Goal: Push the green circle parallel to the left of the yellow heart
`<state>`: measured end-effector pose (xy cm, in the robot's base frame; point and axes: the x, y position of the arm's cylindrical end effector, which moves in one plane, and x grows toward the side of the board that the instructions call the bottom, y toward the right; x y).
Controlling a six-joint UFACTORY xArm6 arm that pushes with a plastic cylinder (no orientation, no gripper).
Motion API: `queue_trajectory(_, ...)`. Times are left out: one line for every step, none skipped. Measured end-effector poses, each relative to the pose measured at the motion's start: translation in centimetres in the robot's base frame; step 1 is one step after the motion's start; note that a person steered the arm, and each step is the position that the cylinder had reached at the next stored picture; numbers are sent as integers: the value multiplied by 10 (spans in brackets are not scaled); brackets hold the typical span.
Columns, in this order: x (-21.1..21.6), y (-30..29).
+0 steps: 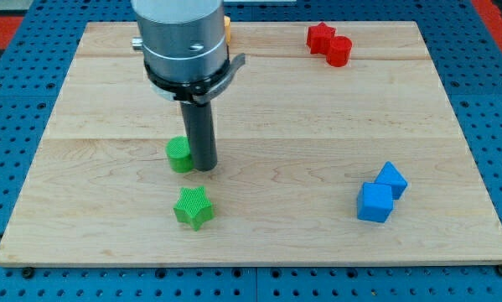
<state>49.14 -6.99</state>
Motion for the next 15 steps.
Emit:
queue_trajectory(9, -29)
queue_trajectory(-3, -70)
queue_trajectory(-22, -97)
queue_trajectory(-48, -92)
queue_trajectory(-91, -90)
queue_trajectory(-140, -55)
queue_trajectory(-148, -72)
queue_trajectory(-115, -76)
queue_trajectory(-110, -112)
queue_trajectory(-119, -175)
queue_trajectory(-144, -177)
queue_trajectory(-148, -138)
queue_trajectory(-120, -147)
queue_trajectory(-106, -125)
queue_trajectory(-134, -121)
